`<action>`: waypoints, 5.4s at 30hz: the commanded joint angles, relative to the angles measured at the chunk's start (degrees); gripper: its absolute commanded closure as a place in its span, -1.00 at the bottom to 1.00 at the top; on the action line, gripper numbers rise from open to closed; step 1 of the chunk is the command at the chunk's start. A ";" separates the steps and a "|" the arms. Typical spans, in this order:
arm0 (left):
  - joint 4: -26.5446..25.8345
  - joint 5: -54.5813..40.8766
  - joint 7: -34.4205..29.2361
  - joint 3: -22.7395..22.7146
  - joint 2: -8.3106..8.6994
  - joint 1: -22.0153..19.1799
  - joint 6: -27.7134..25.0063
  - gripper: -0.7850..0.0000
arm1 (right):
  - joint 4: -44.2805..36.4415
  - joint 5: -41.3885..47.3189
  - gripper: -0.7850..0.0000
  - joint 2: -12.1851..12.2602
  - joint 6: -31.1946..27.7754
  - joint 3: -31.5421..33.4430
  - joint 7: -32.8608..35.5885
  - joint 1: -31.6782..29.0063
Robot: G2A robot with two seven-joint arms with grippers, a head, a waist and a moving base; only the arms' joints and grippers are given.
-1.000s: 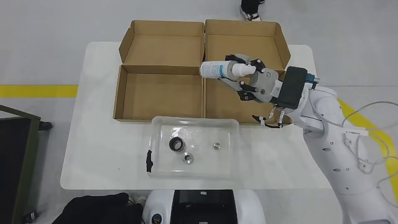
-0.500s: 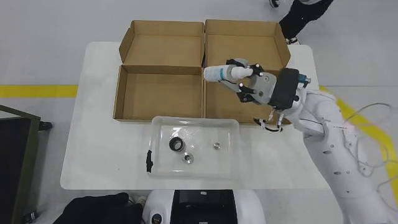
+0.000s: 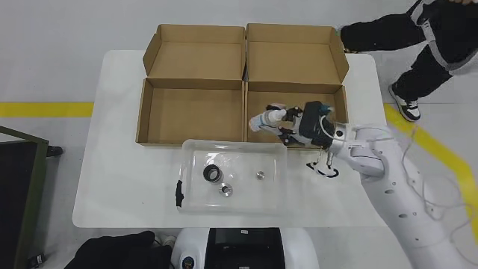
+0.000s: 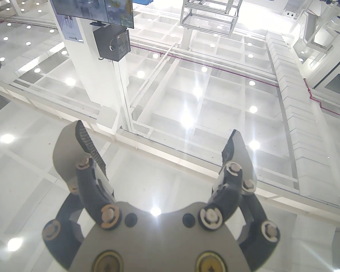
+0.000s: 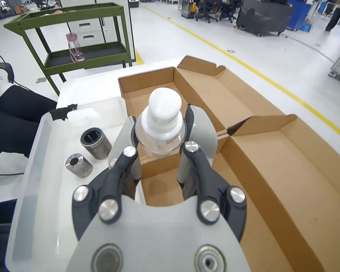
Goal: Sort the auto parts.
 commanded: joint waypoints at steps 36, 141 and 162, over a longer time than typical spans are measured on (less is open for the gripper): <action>0.00 0.00 0.00 0.00 0.00 0.00 0.00 -1.00 | 15.99 -15.76 1.00 -1.57 4.47 -8.30 1.80 11.51; 0.00 0.00 0.00 0.00 0.00 0.00 0.00 -1.00 | -14.94 -8.69 -0.45 1.51 4.76 -21.89 51.24 3.57; 0.00 0.00 0.00 0.00 0.00 0.00 0.00 -1.00 | -8.80 -6.36 0.14 1.55 6.79 -32.05 53.26 12.91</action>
